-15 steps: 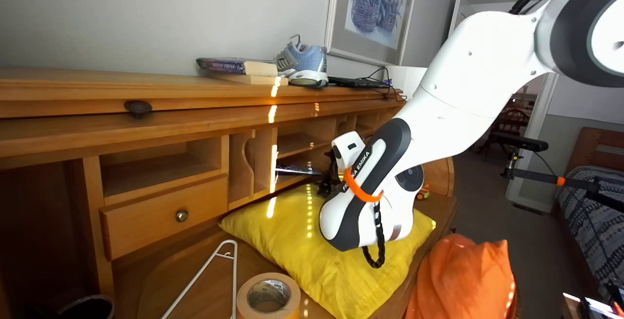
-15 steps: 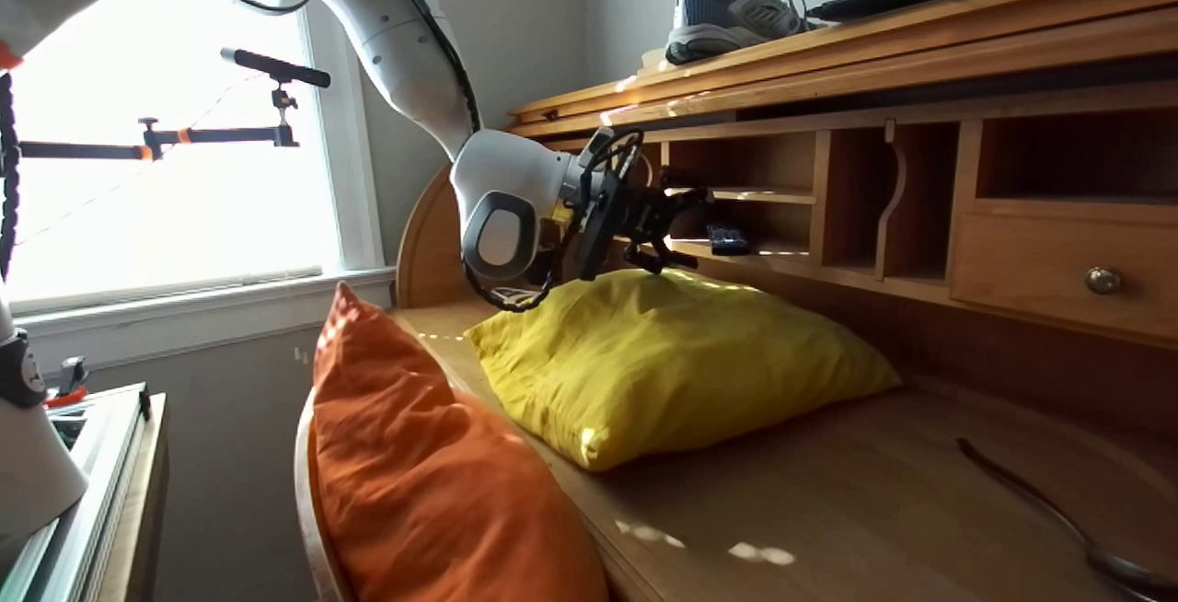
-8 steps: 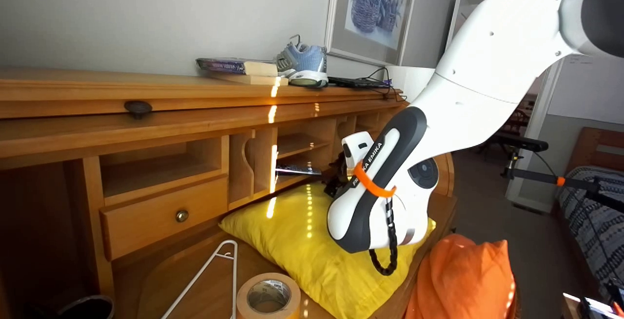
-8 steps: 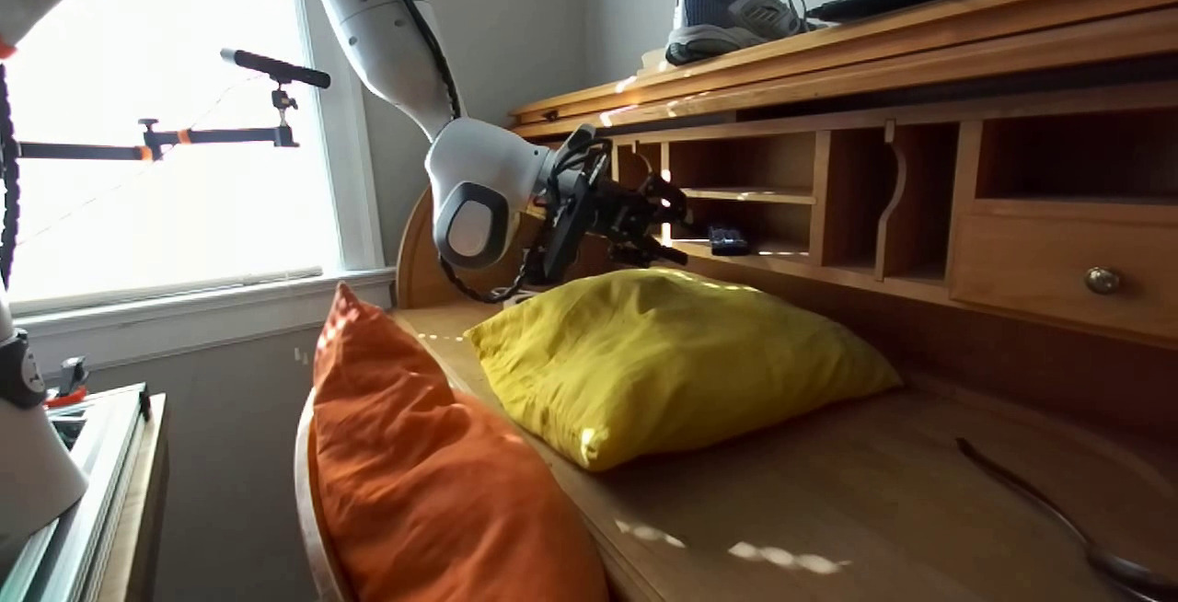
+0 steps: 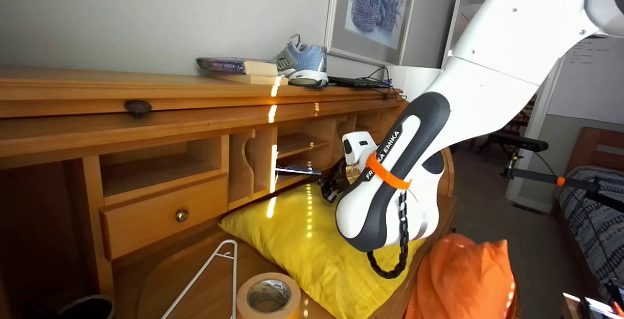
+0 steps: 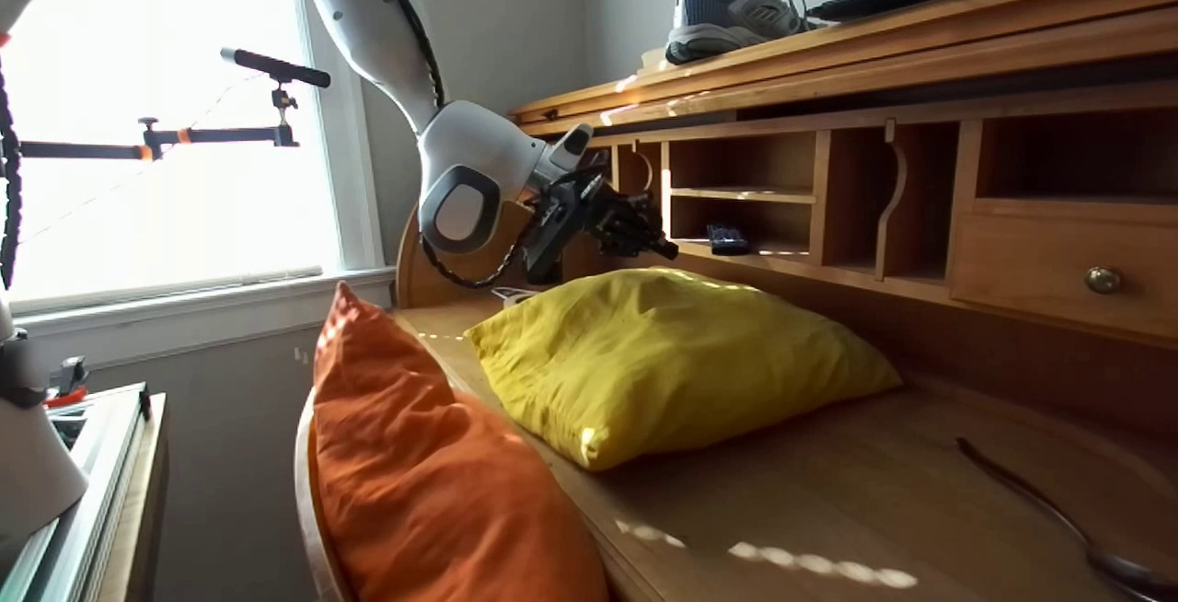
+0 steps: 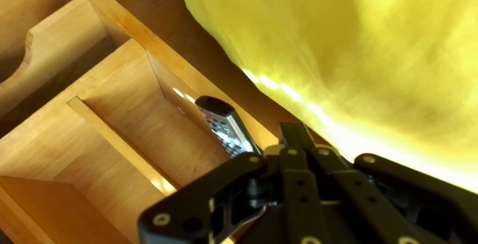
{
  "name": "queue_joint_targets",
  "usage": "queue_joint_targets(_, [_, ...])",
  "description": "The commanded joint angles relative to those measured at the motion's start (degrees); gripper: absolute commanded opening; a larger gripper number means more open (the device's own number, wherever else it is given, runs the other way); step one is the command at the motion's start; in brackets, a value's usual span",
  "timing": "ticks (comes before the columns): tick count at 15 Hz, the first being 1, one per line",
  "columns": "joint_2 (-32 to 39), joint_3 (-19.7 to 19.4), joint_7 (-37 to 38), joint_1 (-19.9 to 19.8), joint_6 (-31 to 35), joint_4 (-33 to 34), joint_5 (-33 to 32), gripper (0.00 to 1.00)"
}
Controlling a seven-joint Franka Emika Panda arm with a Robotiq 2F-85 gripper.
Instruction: Take the remote controller off of the yellow pillow and put it into the shelf
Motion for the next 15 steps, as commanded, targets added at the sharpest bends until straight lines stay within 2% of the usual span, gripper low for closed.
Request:
queue_joint_targets(1, [-2.4,-0.6,4.8,-1.5,-4.3,-1.6,-5.9,0.00])
queue_joint_targets(4, [-2.2,-2.5,6.8,-1.3,-5.6,-1.1,-8.4,0.00])
queue_joint_targets(5, [-2.2,-1.3,5.1,-2.7,-5.6,-0.5,-7.2,0.00])
queue_joint_targets(9, [-1.6,-1.5,5.5,-4.5,-6.0,1.1,-8.3,0.00])
queue_joint_targets(10, [-1.3,-3.7,7.8,-3.3,-6.5,1.3,-10.3,0.00])
queue_joint_targets(15, [0.0,-6.0,10.9,-4.0,-7.3,3.8,-15.1,0.00])
